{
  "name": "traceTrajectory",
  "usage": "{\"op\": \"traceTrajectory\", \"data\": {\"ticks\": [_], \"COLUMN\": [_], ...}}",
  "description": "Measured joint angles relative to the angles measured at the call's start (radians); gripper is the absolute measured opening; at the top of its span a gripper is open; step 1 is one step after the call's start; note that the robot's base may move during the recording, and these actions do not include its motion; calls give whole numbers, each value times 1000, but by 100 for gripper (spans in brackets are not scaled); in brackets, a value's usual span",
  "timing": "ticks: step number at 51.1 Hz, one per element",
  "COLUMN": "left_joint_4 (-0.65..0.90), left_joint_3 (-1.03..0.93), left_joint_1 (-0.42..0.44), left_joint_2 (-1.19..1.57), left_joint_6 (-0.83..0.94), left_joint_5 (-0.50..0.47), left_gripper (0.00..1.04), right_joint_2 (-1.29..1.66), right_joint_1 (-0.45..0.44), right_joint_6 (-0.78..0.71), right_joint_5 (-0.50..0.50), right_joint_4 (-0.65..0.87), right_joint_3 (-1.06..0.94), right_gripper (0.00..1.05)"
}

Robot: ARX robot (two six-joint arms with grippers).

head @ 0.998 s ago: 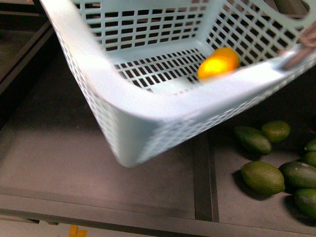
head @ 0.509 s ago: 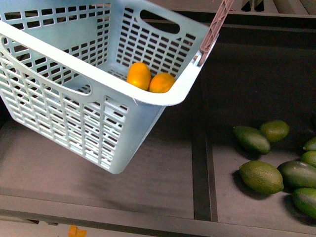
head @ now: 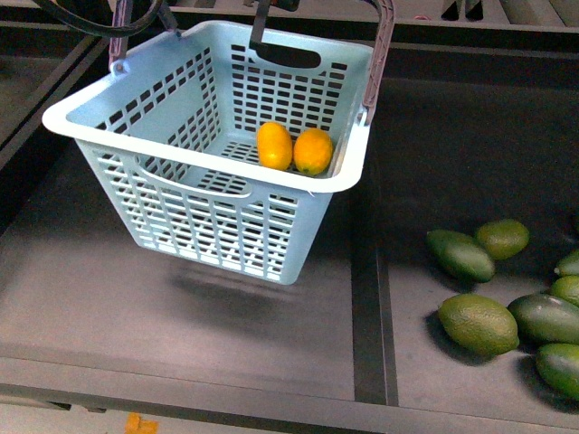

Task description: Pick lemon and mango into basket

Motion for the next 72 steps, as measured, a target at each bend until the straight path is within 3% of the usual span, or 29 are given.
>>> {"op": "traceTrajectory", "data": {"ticks": [14, 20, 34, 41, 45, 50, 53, 58, 60, 63, 68, 70, 72], "left_joint_4": [-14, -74, -195, -397, -420, 49, 368, 841, 996, 1354, 1444, 1446, 1446], "left_joint_3": [-182, -218, -359, -442, -520, -833, -1067, -1355, -1429, -1573, -1740, -1782, -1828], "left_joint_1": [10, 8, 11, 16, 12, 32, 55, 106, 124, 169, 225, 237, 251], "left_joint_2": [-98, -125, -240, -390, -470, -624, -718, -812, -836, -908, -1072, -1094, -1116], "left_joint_6": [-116, -130, -201, -241, -238, 142, 526, 1014, 1146, 1396, 1567, 1580, 1596], "left_joint_5": [-4, -9, -97, -130, -134, -16, 21, 64, 76, 106, 167, 185, 201], "left_gripper": [5, 28, 68, 100, 97, 82, 72, 56, 50, 36, 9, 3, 4], "right_joint_2": [0, 0, 0, 0, 0, 0, 0, 0, 0, 0, 0, 0, 0], "right_joint_1": [0, 0, 0, 0, 0, 0, 0, 0, 0, 0, 0, 0, 0], "right_joint_6": [0, 0, 0, 0, 0, 0, 0, 0, 0, 0, 0, 0, 0], "right_joint_5": [0, 0, 0, 0, 0, 0, 3, 2, 2, 2, 0, 0, 0], "right_joint_4": [0, 0, 0, 0, 0, 0, 0, 0, 0, 0, 0, 0, 0], "right_joint_3": [0, 0, 0, 0, 0, 0, 0, 0, 0, 0, 0, 0, 0], "right_gripper": [96, 96, 96, 96, 96, 96, 96, 96, 96, 96, 96, 96, 96]}}
